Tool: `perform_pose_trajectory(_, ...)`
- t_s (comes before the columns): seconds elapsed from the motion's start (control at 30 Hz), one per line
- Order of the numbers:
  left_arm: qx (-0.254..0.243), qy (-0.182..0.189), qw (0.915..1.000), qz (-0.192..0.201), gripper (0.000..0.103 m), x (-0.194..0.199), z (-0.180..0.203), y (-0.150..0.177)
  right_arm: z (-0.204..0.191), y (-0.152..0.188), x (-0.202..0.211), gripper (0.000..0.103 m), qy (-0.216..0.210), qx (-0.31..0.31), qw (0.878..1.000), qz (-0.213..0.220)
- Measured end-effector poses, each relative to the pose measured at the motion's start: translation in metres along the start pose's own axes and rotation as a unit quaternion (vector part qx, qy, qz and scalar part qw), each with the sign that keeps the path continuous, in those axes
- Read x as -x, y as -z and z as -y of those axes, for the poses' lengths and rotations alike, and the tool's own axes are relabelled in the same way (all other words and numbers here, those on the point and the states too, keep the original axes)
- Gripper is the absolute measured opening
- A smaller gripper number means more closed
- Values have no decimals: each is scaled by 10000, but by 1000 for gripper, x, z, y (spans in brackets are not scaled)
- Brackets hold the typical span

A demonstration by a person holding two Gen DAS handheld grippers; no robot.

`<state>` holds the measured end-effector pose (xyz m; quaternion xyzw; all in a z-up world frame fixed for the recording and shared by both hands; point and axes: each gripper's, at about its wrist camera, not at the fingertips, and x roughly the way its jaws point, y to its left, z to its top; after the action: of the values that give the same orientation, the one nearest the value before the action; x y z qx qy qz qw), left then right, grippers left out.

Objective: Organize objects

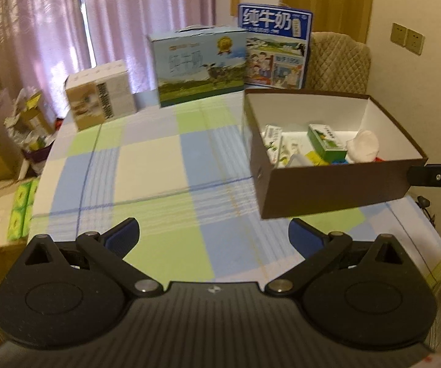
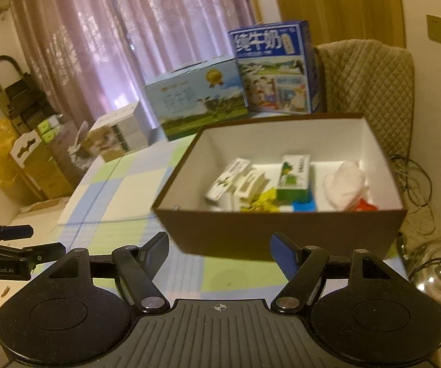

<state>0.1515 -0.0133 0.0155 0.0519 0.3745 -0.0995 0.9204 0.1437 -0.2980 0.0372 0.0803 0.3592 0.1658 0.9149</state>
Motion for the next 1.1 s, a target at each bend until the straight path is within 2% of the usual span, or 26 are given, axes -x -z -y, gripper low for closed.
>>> perform_pose_trajectory(0.33,523,-335,9978,-237,102,25,-25,40,-40,39,-15,71,-292,201,9988,-350)
perform_pose_trajectory(0.73,990,-393,9926,-579,102,38,-45,87,-81,71,-29,70,-565,594,9942,-697)
perform_pose_trajectory(1.1,1209,-492,9888,-719,102,43,-55,104,-104,90,-38,71,-680,817,9907,-853)
